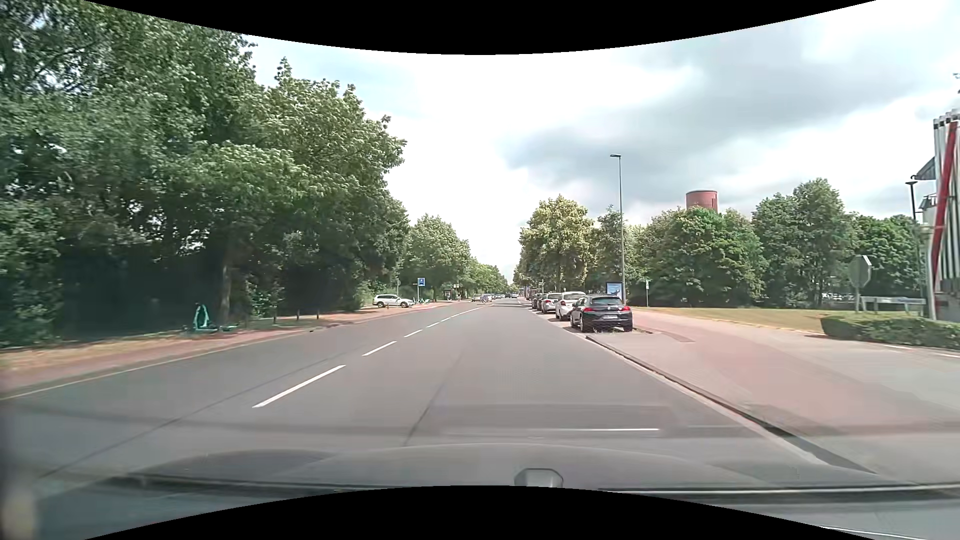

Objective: Follow the waypoints while adhering to traffic rules and regulations

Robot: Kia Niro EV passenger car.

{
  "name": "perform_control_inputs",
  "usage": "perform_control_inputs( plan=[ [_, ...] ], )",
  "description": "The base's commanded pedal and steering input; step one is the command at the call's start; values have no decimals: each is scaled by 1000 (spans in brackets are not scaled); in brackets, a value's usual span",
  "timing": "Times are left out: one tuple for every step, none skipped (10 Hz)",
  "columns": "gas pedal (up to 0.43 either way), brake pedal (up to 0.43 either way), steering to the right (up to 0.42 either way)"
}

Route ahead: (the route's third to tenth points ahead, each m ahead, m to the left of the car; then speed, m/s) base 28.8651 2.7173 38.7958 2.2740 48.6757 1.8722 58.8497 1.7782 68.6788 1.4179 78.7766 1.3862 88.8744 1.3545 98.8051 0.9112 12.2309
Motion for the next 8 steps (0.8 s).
perform_control_inputs(
  plan=[
    [130, 12, 2],
    [130, 18, 1],
    [130, 12, 2],
    [130, 12, 2],
    [130, 12, 2],
    [130, 18, 2],
    [130, 12, 2],
    [130, 12, 2]
  ],
)
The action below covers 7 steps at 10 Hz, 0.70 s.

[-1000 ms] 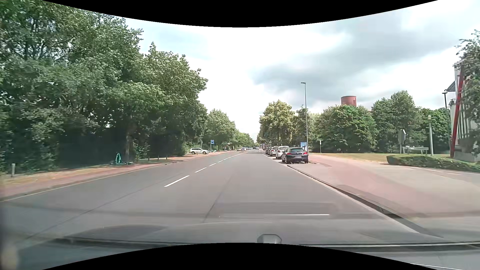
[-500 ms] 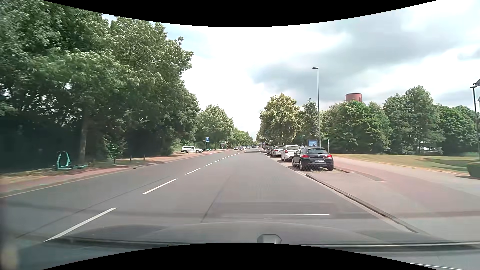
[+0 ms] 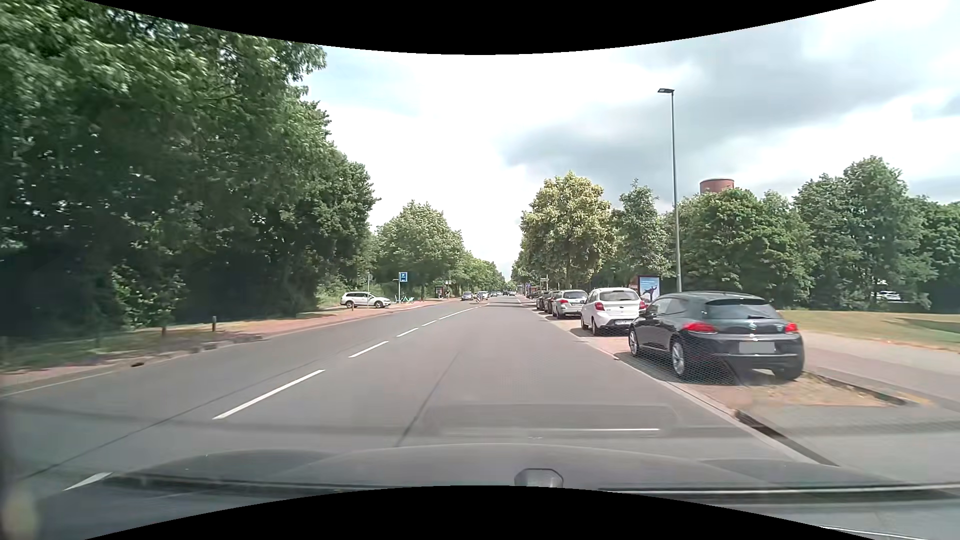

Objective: Follow the waypoints while adhering to traffic rules and regulations

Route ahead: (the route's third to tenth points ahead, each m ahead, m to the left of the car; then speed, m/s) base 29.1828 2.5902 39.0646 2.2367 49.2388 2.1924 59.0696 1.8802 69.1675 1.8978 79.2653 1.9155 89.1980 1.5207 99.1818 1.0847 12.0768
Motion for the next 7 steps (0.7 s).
perform_control_inputs(
  plan=[
    [130, 18, 2],
    [130, 12, 1],
    [130, 18, 1],
    [130, 12, 1],
    [138, 12, 1],
    [138, 12, 1],
    [138, 12, 1]
  ],
)
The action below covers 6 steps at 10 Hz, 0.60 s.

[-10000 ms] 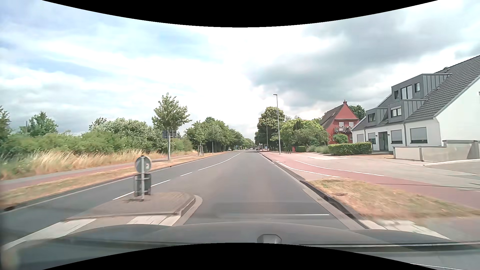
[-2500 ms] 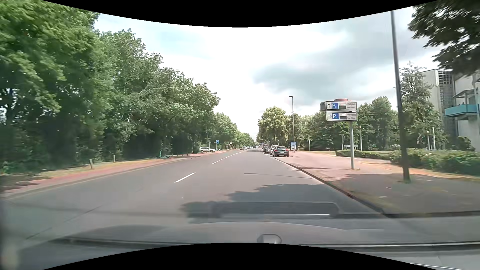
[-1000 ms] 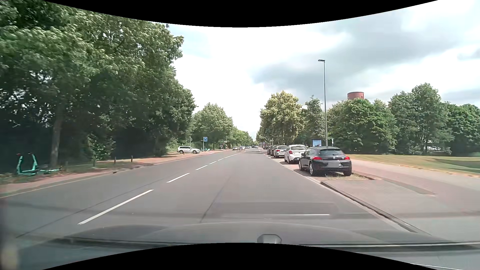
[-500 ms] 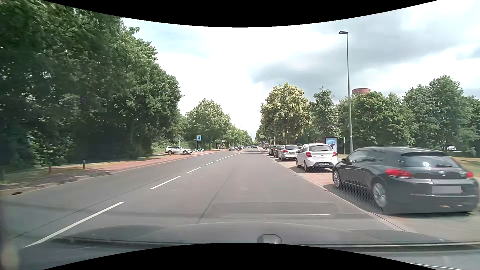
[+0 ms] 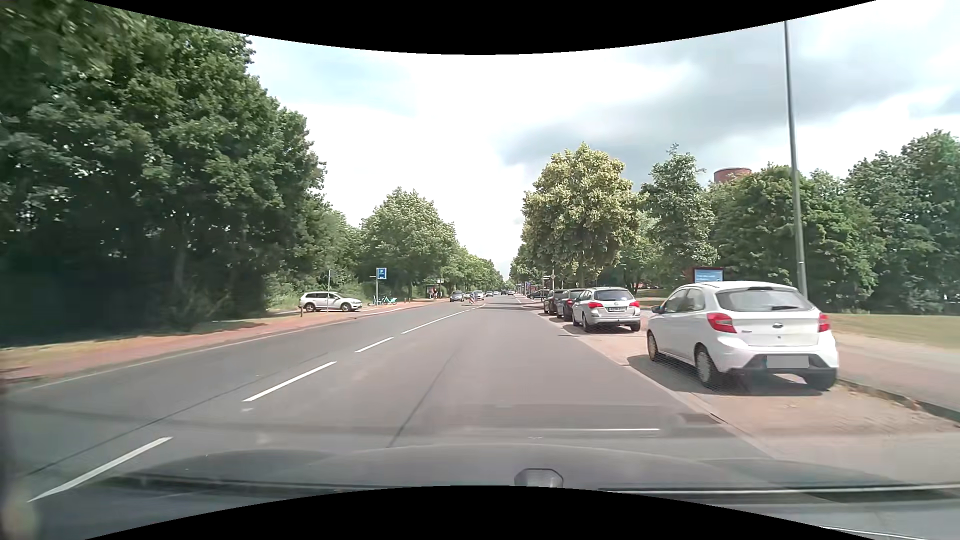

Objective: Follow the waypoints while adhering to traffic rules and regulations

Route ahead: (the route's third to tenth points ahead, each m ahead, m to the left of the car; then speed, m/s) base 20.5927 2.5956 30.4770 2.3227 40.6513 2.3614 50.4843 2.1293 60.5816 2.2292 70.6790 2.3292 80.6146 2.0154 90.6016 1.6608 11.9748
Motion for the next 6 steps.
perform_control_inputs(
  plan=[
    [138, 12, 1],
    [138, 18, 1],
    [138, 12, 1],
    [138, 12, 1],
    [150, 18, 1],
    [157, 12, 1]
  ],
)
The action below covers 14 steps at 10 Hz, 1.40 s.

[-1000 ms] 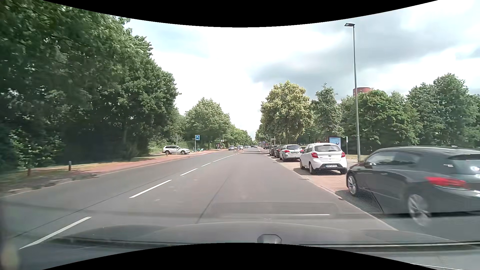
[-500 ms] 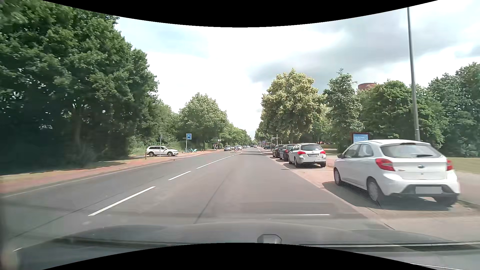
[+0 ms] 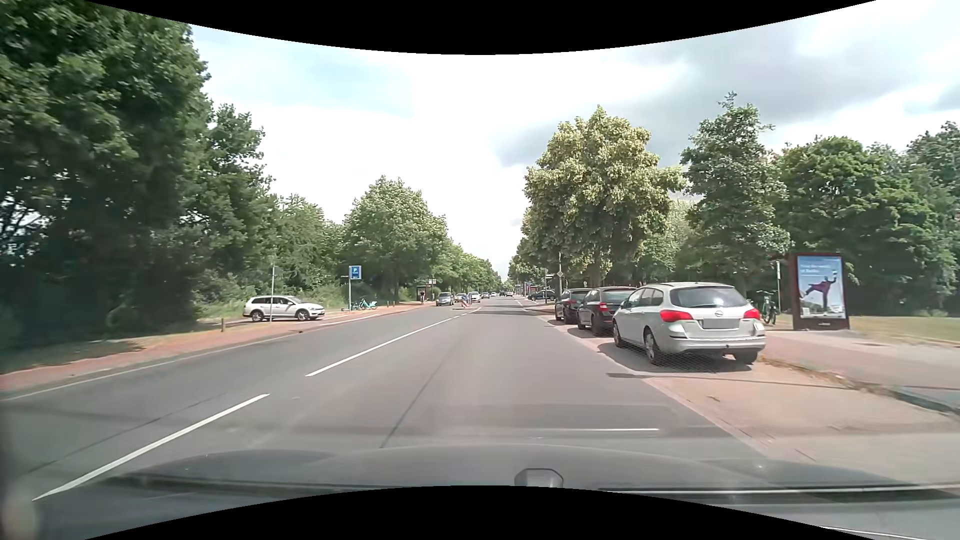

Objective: Follow the waypoints while adhering to traffic rules and regulations

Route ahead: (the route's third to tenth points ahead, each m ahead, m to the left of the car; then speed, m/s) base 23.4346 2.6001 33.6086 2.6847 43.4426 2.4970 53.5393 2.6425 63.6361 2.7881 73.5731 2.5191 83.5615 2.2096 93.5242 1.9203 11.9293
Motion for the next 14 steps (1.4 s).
perform_control_inputs(
  plan=[
    [157, 12, -1],
    [157, 12, 0],
    [157, 12, -1],
    [157, 18, 0],
    [157, 12, -1],
    [157, 12, -1],
    [157, 12, -1],
    [157, 12, -1],
    [157, 18, -1],
    [157, 12, -1],
    [157, 12, -1],
    [157, 12, -2],
    [157, 12, -1],
    [157, 12, -1]
  ],
)
